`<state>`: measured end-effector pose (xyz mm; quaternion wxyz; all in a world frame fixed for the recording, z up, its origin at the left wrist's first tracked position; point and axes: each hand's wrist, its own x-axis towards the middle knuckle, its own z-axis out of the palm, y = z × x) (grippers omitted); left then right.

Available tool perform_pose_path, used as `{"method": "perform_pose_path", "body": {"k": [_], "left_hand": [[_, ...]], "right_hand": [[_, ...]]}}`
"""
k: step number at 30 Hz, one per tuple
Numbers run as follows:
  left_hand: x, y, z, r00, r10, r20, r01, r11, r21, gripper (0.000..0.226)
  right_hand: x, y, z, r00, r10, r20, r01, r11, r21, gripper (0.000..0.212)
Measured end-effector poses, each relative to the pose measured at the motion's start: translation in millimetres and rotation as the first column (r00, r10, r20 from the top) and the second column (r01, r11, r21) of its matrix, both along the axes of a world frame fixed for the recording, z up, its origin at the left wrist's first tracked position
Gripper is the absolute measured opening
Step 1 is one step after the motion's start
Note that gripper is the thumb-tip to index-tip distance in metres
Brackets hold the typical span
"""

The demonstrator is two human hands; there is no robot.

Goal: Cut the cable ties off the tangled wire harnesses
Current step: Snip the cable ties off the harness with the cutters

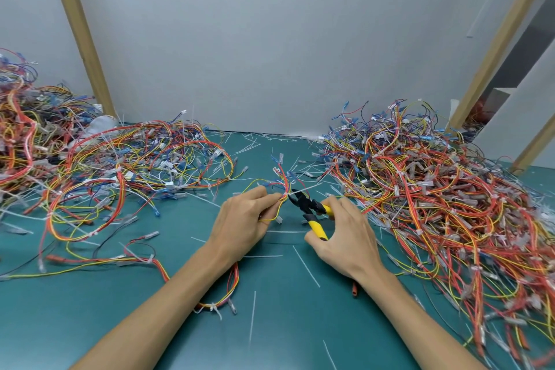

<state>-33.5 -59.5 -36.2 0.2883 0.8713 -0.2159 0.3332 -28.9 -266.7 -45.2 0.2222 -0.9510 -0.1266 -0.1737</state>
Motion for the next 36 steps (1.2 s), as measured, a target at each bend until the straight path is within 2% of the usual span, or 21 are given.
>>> {"method": "perform_pose_path", "body": {"k": [16, 29, 36], "left_hand": [[-2.9, 0.3, 3.3, 1.0, -0.01, -0.008, 0.01, 1.0, 0.01, 0.022], [-0.6, 3.3, 0.4, 0.999, -0.014, -0.03, 0.013, 1.0, -0.004, 0.014], [0.2, 3.2, -0.1, 0.999, -0.015, -0.03, 0.015, 1.0, -0.011, 0.015]], "right_hand": [[4.6, -3.2, -3.6, 0.998, 0.054, 0.012, -0.054, 0.998, 0.023, 0.032], [5.2, -5.5, 2.7, 0.995, 0.093, 0.048, -0.094, 0.995, 0.028, 0.023], [3.9, -3.3, 3.6, 0.996, 0.066, 0.056, -0.063, 0.997, -0.051, 0.024]]}}
